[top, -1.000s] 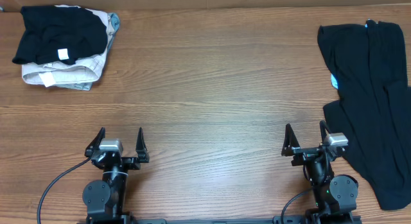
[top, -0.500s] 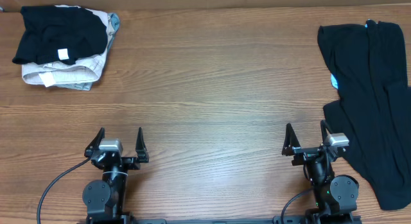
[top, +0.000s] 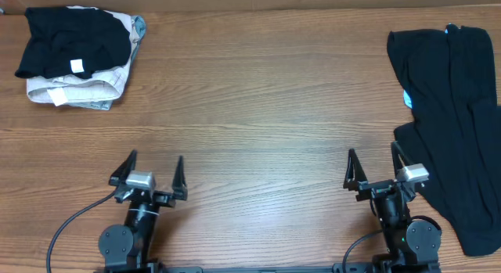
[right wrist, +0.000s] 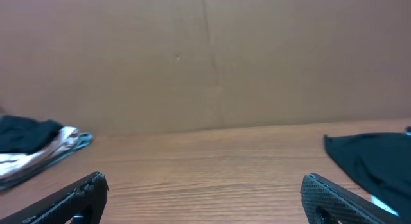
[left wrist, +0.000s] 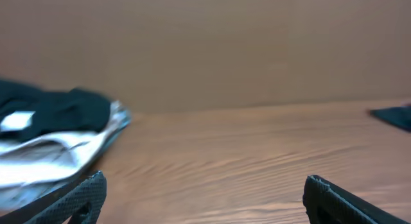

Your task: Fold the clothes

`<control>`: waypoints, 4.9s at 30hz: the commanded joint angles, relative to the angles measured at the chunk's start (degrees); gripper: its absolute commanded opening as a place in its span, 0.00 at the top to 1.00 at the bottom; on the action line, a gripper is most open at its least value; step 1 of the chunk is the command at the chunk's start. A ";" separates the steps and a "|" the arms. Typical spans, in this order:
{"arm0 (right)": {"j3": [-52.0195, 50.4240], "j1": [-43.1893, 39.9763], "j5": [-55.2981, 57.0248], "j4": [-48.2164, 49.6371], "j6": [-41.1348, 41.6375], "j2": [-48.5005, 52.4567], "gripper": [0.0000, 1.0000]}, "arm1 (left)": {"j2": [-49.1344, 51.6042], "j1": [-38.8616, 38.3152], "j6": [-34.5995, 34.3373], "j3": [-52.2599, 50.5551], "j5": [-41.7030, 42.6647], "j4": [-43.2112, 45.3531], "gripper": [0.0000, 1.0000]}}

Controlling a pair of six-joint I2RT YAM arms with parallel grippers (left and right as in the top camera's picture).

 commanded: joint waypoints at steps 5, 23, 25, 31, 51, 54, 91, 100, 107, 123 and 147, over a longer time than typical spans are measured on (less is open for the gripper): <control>15.89 0.20 -2.80 -7.52 2.10 0.90 0.00 | 0.26 -0.22 -2.14 10.34 6.95 -3.87 0.00; 73.83 0.20 -2.80 -52.89 0.52 43.95 0.00 | 37.24 -0.22 1.01 58.49 8.68 -42.82 0.00; 77.94 0.20 -2.80 -56.98 -0.96 50.38 0.00 | 42.16 -0.22 1.57 62.25 8.66 -46.18 0.00; 80.06 0.20 0.33 -59.28 -2.47 65.79 0.00 | 53.00 -0.22 1.49 64.04 8.68 -47.08 0.00; 66.31 -30.10 0.02 -58.40 18.34 89.46 0.00 | 77.33 -2.16 0.17 64.04 15.72 -46.99 0.02; 57.99 -33.22 -3.56 -51.74 19.04 89.46 0.00 | 77.61 -4.13 1.84 64.04 14.97 -46.14 0.01; 41.99 -34.73 1.49 -33.90 18.71 89.50 0.88 | 77.61 -12.61 1.57 64.04 7.04 -43.63 0.00; 42.71 -34.29 -8.72 -33.73 10.88 89.48 0.96 | 77.61 -12.61 1.64 64.04 4.92 -41.51 0.00; 51.47 -25.79 -11.98 -45.22 2.58 89.00 0.96 | 77.61 -12.50 1.60 64.04 4.92 -36.74 0.00; 70.73 9.03 2.95 -55.69 12.52 88.94 0.96 | 77.59 -12.33 1.53 64.04 -1.92 -35.56 0.00; 70.58 -11.61 12.41 -55.43 5.09 96.76 0.35 | 77.61 -12.50 1.36 64.02 -1.88 -35.69 0.00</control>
